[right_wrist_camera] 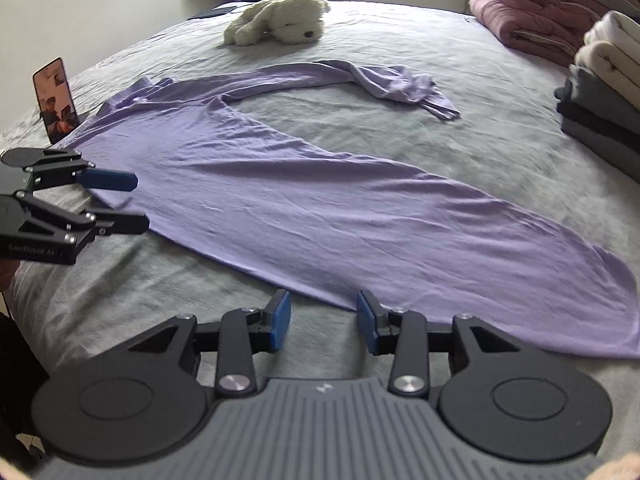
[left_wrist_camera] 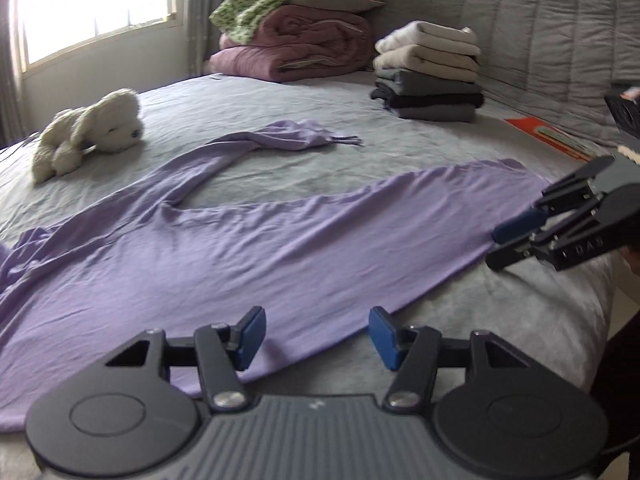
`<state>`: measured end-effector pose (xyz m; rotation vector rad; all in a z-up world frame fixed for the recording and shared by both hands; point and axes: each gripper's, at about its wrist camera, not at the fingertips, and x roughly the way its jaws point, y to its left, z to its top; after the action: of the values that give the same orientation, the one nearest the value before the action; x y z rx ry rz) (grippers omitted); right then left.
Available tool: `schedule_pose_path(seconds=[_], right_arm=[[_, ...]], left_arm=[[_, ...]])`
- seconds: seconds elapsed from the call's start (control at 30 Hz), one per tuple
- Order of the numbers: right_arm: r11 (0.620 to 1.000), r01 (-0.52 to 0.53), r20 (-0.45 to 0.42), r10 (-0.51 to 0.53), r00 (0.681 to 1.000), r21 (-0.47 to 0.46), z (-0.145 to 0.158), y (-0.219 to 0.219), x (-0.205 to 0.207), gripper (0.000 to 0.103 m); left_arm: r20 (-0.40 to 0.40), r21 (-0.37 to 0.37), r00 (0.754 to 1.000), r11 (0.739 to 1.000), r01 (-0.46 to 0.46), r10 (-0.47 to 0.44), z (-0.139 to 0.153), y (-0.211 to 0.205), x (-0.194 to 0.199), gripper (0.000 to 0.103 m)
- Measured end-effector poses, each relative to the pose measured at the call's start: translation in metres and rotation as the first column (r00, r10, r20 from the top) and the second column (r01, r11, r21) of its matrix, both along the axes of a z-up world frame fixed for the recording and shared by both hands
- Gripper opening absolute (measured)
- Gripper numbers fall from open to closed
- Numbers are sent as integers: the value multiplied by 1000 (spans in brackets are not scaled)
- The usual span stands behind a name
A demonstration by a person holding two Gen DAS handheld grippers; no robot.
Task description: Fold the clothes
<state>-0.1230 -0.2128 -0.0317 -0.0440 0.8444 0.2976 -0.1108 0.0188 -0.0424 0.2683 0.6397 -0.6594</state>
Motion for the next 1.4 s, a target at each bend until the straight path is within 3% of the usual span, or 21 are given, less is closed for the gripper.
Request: schedule_pose_path(seconds=[0.1,0.43,0.5,0.63,0.73,0.87,0.97,1.03,1.1,1.17,1.23,1.33,1.4], right_arm=[[999,50,8,-50,999,3,-1,-25,-9,41],[984,163,46,-160,986,-76,-9,-88,-27,41],[980,189,29,-188,982,-55,-8,-100,-27,43],[956,273,-37,-270,962,107,-6,-134,-27,43],[883,368,-105,-353,930,291,-8,-165,-30,42],[712,502,-211,-461,862,491,-14,-198,-36,41],[589,581,-262,-539,800,561,-19,-215,-38,39],[535,622,-282,-584,761,571,-24,-219,-38,30],[494,659,-294,-626,722,568,-28,-221,-37,5],[457,688,-300,-663,686,563,-31,-222,-37,0],[460,697,-273,-690,671,550,-28,-217,-37,0],[565,710,-131,-737,663,420,-8,-195,-39,0],[600,722,-57,-754,654,343,1,-184,-43,0]], left_arm=[[30,43,997,996,75,-76,-5,-24,-8,58],[98,92,984,986,138,-147,-14,-81,-9,53],[112,98,981,984,149,-159,-15,-90,-9,49],[123,100,977,982,160,-172,-17,-101,-9,43],[137,115,972,978,174,-190,-18,-106,-11,35],[141,121,969,975,188,-204,-18,-112,-13,26],[145,122,968,974,188,-205,-18,-115,-14,21],[149,124,967,974,190,-207,-19,-118,-15,17],[150,124,966,973,193,-211,-19,-120,-16,13],[147,125,966,973,195,-213,-18,-123,-17,5],[139,127,967,973,195,-212,-17,-126,-16,1],[104,95,975,977,188,-198,-10,-126,-14,0],[82,57,977,980,193,-197,-4,-122,-13,0]])
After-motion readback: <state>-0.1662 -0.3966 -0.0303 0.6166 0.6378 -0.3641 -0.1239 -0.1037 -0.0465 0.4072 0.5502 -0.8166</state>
